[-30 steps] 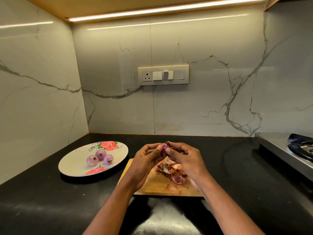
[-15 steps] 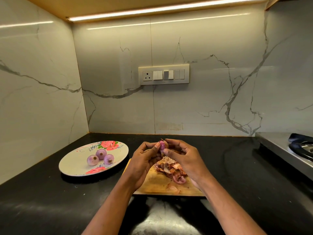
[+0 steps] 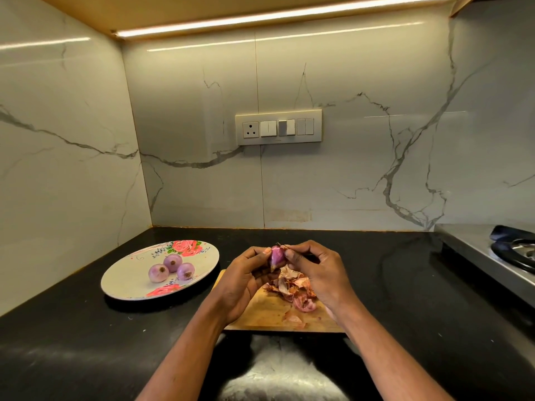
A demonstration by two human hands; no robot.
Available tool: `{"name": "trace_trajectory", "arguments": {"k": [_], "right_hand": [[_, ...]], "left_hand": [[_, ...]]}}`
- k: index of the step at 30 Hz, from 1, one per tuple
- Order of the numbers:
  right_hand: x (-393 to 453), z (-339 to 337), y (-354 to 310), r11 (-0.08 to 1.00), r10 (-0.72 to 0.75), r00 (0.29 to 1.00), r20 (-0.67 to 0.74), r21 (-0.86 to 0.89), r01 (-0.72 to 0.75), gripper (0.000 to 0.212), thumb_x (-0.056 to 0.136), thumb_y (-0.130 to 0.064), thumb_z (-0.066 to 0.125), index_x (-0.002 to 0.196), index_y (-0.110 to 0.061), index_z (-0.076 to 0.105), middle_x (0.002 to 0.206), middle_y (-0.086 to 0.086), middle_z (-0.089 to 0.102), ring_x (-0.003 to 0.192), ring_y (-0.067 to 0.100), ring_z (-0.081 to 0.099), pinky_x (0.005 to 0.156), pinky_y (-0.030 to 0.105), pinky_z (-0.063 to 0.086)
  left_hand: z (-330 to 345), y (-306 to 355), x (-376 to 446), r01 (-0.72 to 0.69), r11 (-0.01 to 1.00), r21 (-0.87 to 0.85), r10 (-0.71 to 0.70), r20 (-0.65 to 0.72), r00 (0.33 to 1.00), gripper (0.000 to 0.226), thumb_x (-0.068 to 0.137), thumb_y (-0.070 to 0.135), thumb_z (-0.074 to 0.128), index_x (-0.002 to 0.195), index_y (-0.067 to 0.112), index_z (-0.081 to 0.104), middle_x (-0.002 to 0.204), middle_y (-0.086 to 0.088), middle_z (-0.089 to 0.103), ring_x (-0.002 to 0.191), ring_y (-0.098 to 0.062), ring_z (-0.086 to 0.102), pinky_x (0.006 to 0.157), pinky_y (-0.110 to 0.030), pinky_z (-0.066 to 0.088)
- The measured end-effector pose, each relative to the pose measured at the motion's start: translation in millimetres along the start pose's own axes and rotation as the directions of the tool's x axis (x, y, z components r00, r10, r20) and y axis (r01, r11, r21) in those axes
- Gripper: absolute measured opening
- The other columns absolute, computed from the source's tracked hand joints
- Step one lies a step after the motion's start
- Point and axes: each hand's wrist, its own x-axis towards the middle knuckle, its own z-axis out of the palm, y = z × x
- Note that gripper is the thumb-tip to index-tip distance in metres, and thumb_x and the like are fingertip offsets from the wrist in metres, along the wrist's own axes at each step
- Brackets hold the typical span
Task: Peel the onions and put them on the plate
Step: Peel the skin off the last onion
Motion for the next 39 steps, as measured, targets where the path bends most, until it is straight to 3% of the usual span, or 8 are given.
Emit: {"name": "trace_trajectory", "arguments": {"k": [7, 11, 13, 17, 20, 24, 32, 39], "right_hand": [[5.2, -5.7, 1.3, 0.996, 0.094, 0.977, -0.193, 0.016, -0.093, 0.008, 0.094, -0.015, 0.068, 0.098, -0.015, 0.074, 0.094, 0.004, 0.073, 0.083, 0.013, 0.068, 0.063, 0.018, 0.054], [4.9, -11.0, 5.1, 0.894, 0.021, 0.995, -0.099, -0.443, -0.063, 0.011, 0.094, -0.019, 0.068, 0.100, -0.027, 0.074, 0.094, -0.012, 0.070, 0.086, 0.004, 0.066, 0.067, 0.010, 0.048], [4.5, -7.3, 3.1, 0.850, -0.005, 0.999, -0.044, -0.527, -0.019, 0.014, 0.095, -0.025, 0.067, 0.107, -0.030, 0.072, 0.100, -0.018, 0.068, 0.092, -0.004, 0.062, 0.070, 0.005, 0.045], [3.7, -3.1, -4.1, 0.958, 0.067, 0.997, 0.034, -0.283, -0.054, 0.018, 0.096, -0.037, 0.063, 0.113, -0.033, 0.070, 0.103, -0.013, 0.073, 0.098, 0.003, 0.069, 0.088, 0.026, 0.057], [0.7, -0.6, -7.2, 0.988, 0.112, 0.989, 0.093, -0.119, -0.101, 0.021, 0.094, -0.033, 0.067, 0.115, -0.030, 0.071, 0.101, -0.006, 0.076, 0.099, 0.007, 0.071, 0.088, 0.036, 0.060], [1.4, -1.0, -6.0, 0.992, 0.124, 0.990, 0.071, -0.040, -0.121, 0.019, 0.095, -0.025, 0.066, 0.113, -0.026, 0.073, 0.106, -0.001, 0.076, 0.099, 0.014, 0.073, 0.088, 0.036, 0.060], [0.9, 2.2, -5.5, 0.985, 0.160, 0.978, 0.132, 0.041, -0.166, 0.031, 0.088, -0.026, 0.074, 0.118, -0.019, 0.071, 0.107, 0.006, 0.076, 0.102, 0.019, 0.073, 0.094, 0.039, 0.058], [1.8, 0.9, -4.3, 0.980, 0.187, 0.971, 0.149, 0.039, -0.195, 0.027, 0.090, -0.025, 0.072, 0.117, -0.019, 0.071, 0.110, 0.008, 0.075, 0.103, 0.020, 0.072, 0.096, 0.043, 0.057]], "left_hand": [[-1.7, 3.9, -0.5, -0.044, 0.995, -0.094, 0.040, -0.045, 0.998, 0.028, 0.099, 0.010, 0.051, 0.124, 0.006, 0.062, 0.124, -0.018, 0.066, 0.113, -0.029, 0.066, 0.087, -0.033, 0.055], [-4.7, 3.7, 1.5, -0.048, 0.993, -0.109, 0.040, -0.070, 0.997, 0.028, 0.100, 0.009, 0.051, 0.125, 0.009, 0.063, 0.125, -0.016, 0.065, 0.117, -0.031, 0.063, 0.087, -0.033, 0.055], [-4.1, 3.4, 1.9, -0.052, 0.996, -0.078, 0.047, -0.065, 0.997, 0.028, 0.098, 0.008, 0.054, 0.125, 0.010, 0.063, 0.124, -0.015, 0.066, 0.115, -0.030, 0.065, 0.087, -0.033, 0.056], [-2.7, 2.4, 1.4, -0.106, 0.994, 0.030, 0.107, -0.068, 0.992, 0.039, 0.082, 0.016, 0.072, 0.120, 0.014, 0.067, 0.115, -0.012, 0.072, 0.106, -0.024, 0.071, 0.081, -0.028, 0.057], [-2.8, 1.0, 1.9, -0.121, 0.992, 0.043, 0.124, -0.070, 0.990, 0.036, 0.080, 0.017, 0.073, 0.116, 0.013, 0.071, 0.113, -0.012, 0.074, 0.104, -0.023, 0.072, 0.079, -0.029, 0.058], [-3.9, -0.6, 3.5, -0.119, 0.993, -0.001, 0.119, -0.037, 0.992, 0.027, 0.084, 0.021, 0.068, 0.108, 0.013, 0.077, 0.112, -0.015, 0.073, 0.107, -0.031, 0.070, 0.089, -0.043, 0.057], [-1.6, -0.6, 1.4, -0.214, 0.961, 0.173, 0.232, -0.091, 0.968, 0.032, 0.082, 0.030, 0.066, 0.108, 0.013, 0.075, 0.103, -0.010, 0.075, 0.101, -0.026, 0.071, 0.082, -0.031, 0.057], [-2.6, -2.8, 4.8, -0.168, 0.973, 0.158, 0.191, -0.146, 0.971, 0.022, 0.099, 0.021, 0.055, 0.106, 0.013, 0.074, 0.100, -0.012, 0.075, 0.097, -0.027, 0.071, 0.084, -0.036, 0.059]]}}
